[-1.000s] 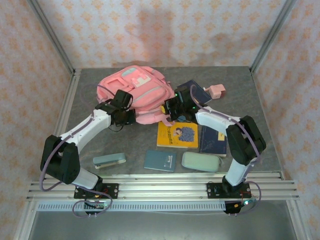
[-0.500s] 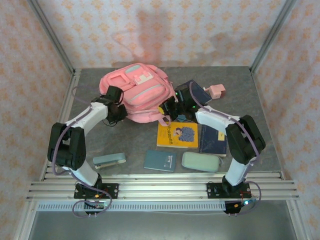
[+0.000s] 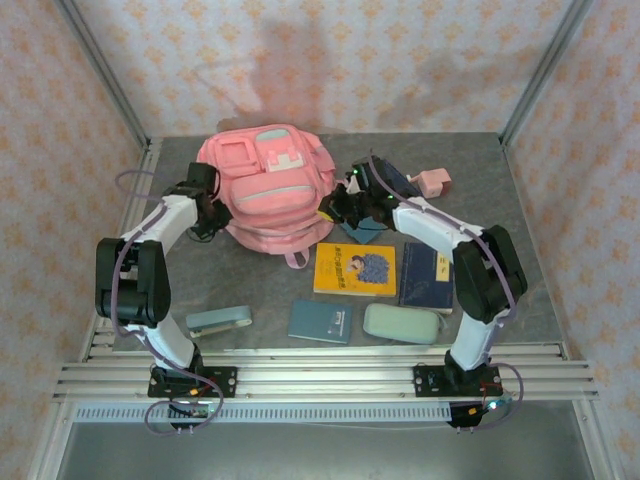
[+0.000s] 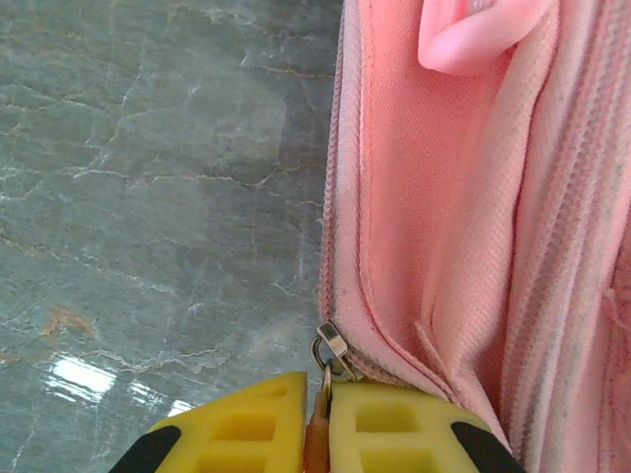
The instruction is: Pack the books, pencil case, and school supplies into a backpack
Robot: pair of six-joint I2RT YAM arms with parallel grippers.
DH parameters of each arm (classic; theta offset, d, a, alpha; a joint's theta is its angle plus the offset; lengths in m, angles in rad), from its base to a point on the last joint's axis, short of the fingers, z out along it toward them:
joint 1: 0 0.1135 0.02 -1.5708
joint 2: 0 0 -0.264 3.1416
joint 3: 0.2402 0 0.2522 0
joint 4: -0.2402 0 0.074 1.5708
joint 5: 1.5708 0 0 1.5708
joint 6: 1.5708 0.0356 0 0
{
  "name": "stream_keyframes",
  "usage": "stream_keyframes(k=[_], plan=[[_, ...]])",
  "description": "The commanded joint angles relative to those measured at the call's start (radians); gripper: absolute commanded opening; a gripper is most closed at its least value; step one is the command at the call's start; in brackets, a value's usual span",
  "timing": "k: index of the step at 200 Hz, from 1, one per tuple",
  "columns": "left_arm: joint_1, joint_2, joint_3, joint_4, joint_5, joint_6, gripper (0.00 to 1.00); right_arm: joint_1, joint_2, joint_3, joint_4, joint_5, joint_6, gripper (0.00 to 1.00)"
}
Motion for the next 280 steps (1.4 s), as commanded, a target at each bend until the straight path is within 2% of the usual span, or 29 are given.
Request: stream_keyframes(k=[1, 20, 52, 63, 73, 100, 115, 139, 160, 177, 192, 213, 243, 260, 280], plan=[[-0.015, -0.012, -0.024, -0.008, 0.017, -0.018, 0.09, 0.0, 0.029, 0.047, -0.087, -0.015, -0.123, 0.0], [-0.017, -0.049, -0.06, -0.011, 0.022, -0.019, 0.05, 0.0, 0.027, 0.066, -0.14, 0.031, -0.151, 0.0], [-0.031, -0.14, -0.139, -0.023, 0.07, -0.042, 0.03, 0.0, -0.007, 0.06, -0.2, 0.126, -0.151, 0.35], [-0.056, -0.175, -0.17, -0.016, 0.108, -0.058, 0.04, 0.0, -0.026, 0.055, -0.233, 0.181, -0.172, 0.41], [-0.096, -0.2, -0.183, -0.028, 0.109, -0.057, 0.05, 0.0, -0.045, 0.049, -0.261, 0.229, -0.199, 0.42], [-0.193, -0.214, -0.174, -0.073, 0.089, -0.031, 0.19, 0.001, -0.097, 0.014, -0.252, 0.254, -0.311, 0.51], [-0.194, -0.215, -0.172, -0.103, 0.064, -0.021, 0.3, 0.006, -0.135, -0.014, -0.232, 0.252, -0.389, 0.55], [-0.186, -0.24, -0.157, -0.173, -0.005, 0.01, 0.46, 0.039, -0.201, -0.065, -0.19, 0.273, -0.533, 0.56], [-0.185, -0.292, -0.138, -0.22, 0.005, 0.03, 0.58, 0.105, -0.274, -0.177, -0.037, 0.259, -0.722, 0.55], [-0.184, -0.348, -0.132, -0.242, 0.038, 0.039, 0.61, 0.182, -0.348, -0.305, 0.15, 0.225, -0.937, 0.58], [-0.183, -0.385, -0.11, -0.27, 0.066, 0.065, 0.62, 0.232, -0.343, -0.294, 0.141, 0.185, -1.077, 0.6], [-0.181, -0.429, -0.064, -0.329, 0.005, 0.09, 0.62, 0.306, -0.286, -0.25, 0.104, 0.145, -1.224, 0.62], [-0.168, -0.515, -0.052, -0.351, -0.21, 0.099, 0.63, 0.478, -0.166, -0.208, 0.127, 0.14, -1.466, 0.7], [-0.143, -0.554, -0.07, -0.355, -0.324, 0.052, 0.65, 0.536, -0.077, -0.154, 0.177, 0.14, -1.478, 0.74], [-0.09, -0.576, -0.092, -0.36, -0.336, -0.034, 0.68, 0.585, 0.033, -0.081, 0.233, 0.131, -1.482, 0.76]])
